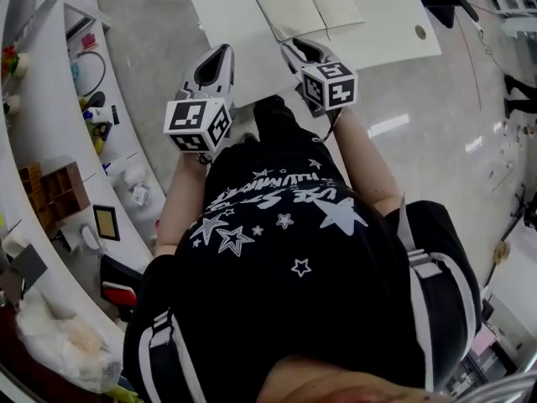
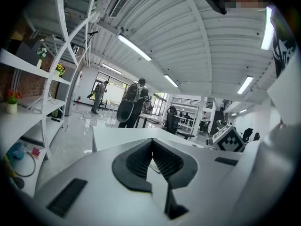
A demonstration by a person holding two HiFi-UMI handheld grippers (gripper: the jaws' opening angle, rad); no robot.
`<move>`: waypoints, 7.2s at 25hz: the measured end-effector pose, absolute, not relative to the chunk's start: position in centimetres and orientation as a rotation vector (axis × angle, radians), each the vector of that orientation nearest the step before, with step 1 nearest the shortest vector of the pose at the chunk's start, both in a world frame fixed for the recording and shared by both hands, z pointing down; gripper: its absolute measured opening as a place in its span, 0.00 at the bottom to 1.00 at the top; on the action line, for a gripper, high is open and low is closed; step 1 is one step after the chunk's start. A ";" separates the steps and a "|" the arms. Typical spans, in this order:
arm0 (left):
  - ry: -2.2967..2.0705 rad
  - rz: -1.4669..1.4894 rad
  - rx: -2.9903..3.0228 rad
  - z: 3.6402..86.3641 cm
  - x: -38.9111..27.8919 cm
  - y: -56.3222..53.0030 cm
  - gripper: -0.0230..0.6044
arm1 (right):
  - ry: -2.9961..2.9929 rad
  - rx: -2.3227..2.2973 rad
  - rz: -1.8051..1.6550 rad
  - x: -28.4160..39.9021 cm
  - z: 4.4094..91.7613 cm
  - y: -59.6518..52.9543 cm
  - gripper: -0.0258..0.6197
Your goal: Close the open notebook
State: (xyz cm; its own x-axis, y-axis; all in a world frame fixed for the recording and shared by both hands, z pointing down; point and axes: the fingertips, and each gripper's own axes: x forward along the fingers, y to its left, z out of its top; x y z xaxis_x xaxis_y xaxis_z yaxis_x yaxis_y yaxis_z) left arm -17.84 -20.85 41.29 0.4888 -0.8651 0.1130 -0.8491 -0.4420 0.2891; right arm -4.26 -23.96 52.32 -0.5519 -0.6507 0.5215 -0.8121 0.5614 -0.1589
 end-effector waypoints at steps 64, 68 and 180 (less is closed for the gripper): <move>-1.461 -0.088 2.395 41.2 -16.2 -21.5 0.06 | -2.253 1.088 0.393 -3.2 53.1 -28.2 0.06; -1.481 -0.085 2.389 40.9 -15.2 -22.3 0.06 | -2.333 1.113 0.424 -2.2 51.6 -28.8 0.06; -1.474 -0.189 2.424 36.8 -9.6 -6.8 0.06 | -2.520 1.413 0.435 6.2 43.6 -10.7 0.06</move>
